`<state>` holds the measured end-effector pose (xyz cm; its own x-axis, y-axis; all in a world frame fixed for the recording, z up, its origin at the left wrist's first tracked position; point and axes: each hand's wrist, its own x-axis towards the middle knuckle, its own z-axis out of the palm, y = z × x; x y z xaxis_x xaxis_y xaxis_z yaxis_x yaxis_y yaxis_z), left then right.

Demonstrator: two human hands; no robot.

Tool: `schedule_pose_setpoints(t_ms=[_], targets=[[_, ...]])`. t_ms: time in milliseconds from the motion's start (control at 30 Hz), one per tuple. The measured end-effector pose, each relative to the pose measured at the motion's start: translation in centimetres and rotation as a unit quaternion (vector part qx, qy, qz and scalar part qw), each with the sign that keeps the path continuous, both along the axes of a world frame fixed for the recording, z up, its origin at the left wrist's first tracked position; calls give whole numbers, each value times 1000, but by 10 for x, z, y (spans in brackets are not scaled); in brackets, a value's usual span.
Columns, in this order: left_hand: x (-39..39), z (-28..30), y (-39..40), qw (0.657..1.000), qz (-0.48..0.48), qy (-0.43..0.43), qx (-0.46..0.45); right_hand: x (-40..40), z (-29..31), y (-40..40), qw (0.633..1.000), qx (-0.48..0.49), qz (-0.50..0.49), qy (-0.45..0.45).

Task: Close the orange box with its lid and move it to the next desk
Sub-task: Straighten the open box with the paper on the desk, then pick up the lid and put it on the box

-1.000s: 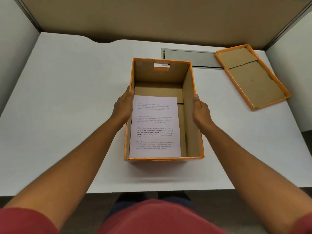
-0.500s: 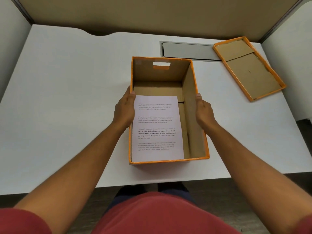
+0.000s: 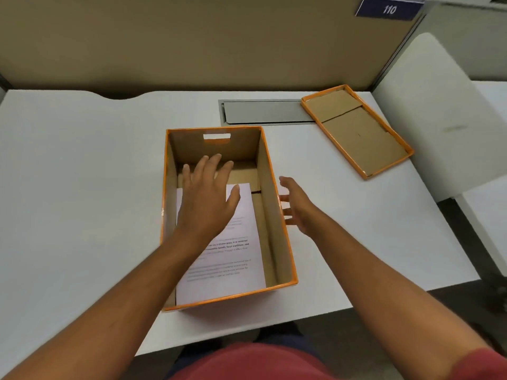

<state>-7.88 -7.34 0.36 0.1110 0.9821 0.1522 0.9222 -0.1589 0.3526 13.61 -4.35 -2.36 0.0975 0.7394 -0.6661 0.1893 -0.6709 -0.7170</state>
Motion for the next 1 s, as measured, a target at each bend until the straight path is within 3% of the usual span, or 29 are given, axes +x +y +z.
schedule_pose_setpoints(t_ms=[67,233,467,567,700,900,1000], targets=[[37,5,5,998,-50,-31,12,28,-4,11,1000,16,-25,-9],[137,6,19,990,-117,-75,-27,138,-18,55,968,138,9,-210],[232,-30,37,979,-137,-28,-151,280,-57,117,870,97,183,-448],[252,-50,42,973,-127,4,-192,294,-79,106,833,104,268,-474],[274,-73,48,971,-101,22,-216,275,-89,58,788,155,309,-510],[309,-96,60,970,-123,36,-204,243,-84,-41,806,231,324,-438],[323,-109,65,960,-166,77,-214,246,-80,-39,824,225,313,-416]])
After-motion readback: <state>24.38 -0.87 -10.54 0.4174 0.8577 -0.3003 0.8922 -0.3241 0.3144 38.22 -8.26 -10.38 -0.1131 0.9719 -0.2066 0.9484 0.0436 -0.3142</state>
